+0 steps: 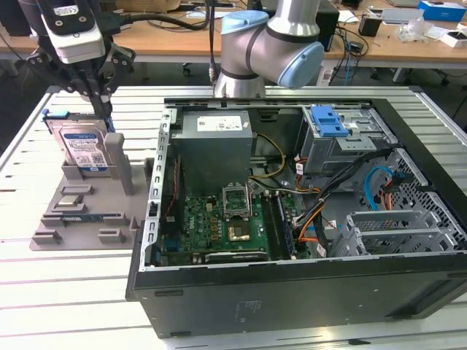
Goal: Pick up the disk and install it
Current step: 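Reach for the disk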
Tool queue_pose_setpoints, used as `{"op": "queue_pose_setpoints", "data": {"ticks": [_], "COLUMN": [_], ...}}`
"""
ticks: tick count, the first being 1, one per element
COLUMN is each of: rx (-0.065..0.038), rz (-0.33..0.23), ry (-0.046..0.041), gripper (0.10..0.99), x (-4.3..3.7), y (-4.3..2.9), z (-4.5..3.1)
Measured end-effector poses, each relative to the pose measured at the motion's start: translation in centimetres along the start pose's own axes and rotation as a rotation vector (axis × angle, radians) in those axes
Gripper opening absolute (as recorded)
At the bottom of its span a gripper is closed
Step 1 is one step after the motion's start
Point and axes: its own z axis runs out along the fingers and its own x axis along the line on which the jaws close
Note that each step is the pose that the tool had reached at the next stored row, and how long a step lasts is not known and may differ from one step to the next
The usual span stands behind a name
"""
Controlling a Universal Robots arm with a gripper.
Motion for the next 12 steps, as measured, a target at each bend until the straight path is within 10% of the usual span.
{"op": "queue_pose_setpoints", "data": {"ticks": [12], "rx": [0.000], "rz": [0.000], "ry": [0.0000], "gripper": [0.106], "x": [1.69], "y": [-0.13], "z": [-0.04]}}
